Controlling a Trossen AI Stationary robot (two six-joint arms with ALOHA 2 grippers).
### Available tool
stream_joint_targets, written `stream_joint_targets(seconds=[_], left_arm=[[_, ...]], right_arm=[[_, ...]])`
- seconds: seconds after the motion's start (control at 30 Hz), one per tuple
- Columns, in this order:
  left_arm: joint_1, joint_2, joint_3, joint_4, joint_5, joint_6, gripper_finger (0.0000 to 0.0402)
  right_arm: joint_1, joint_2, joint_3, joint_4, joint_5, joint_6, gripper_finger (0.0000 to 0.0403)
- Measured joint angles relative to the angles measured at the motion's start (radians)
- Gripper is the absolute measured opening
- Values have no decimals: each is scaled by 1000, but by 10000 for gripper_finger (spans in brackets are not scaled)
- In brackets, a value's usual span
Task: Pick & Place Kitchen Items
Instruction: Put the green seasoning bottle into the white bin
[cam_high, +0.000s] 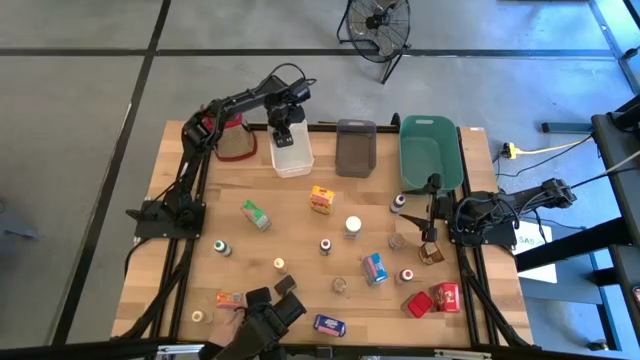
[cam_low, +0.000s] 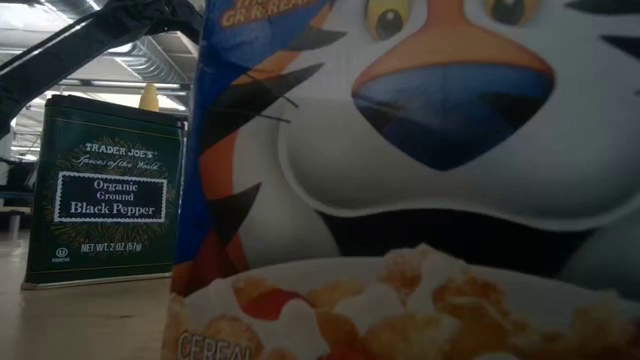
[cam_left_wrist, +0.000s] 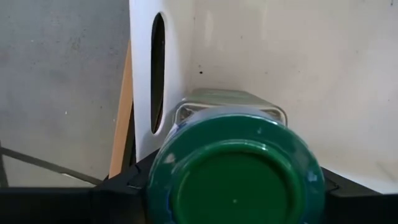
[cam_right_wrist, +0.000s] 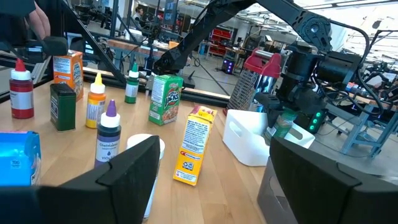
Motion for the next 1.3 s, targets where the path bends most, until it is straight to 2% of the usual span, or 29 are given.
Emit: stream_joint_targets(seconds=[0.5,1.3], left_arm=[[0,0,0,-10,12,-18,219],[0,0,0,-10,11,-27,260]], right_arm=[[0,0,0,0,-1,0,307],[0,0,0,0,-1,0,307]])
